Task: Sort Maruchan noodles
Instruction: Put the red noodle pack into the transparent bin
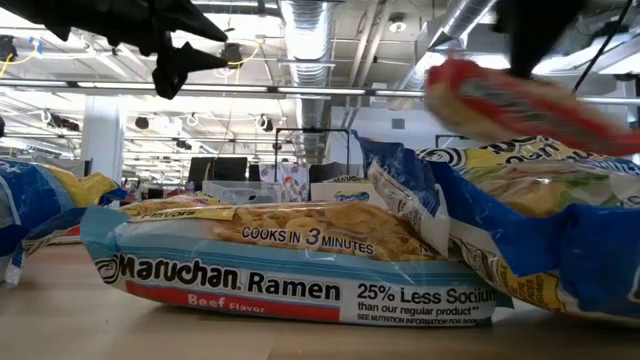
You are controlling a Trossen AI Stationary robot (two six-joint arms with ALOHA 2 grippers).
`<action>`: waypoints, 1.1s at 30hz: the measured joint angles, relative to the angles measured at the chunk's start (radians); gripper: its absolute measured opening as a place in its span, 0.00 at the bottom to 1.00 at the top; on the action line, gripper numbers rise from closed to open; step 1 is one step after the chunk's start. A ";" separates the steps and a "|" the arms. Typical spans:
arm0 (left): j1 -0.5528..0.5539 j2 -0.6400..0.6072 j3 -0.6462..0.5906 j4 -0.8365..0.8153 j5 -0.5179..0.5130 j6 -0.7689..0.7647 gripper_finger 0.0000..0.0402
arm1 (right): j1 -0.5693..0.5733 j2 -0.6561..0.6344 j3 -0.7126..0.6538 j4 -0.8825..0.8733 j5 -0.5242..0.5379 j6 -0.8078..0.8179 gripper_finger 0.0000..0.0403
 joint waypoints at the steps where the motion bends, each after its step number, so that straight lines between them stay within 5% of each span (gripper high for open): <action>1: 0.000 0.000 0.000 0.000 -0.015 0.001 0.41 | -0.023 0.000 0.003 0.011 0.020 -0.042 0.00; 14: 0.000 0.000 0.000 0.000 -0.090 -0.156 0.41 | -0.312 -0.001 0.008 0.309 0.067 -0.581 0.00; 22: 0.001 0.014 0.001 -0.004 -0.193 -0.259 0.41 | -0.410 -0.001 0.009 0.449 0.067 -0.752 0.01; 33: 0.021 0.162 0.001 0.140 -0.210 -0.280 0.41 | -0.518 -0.002 0.009 0.517 0.068 -0.906 0.01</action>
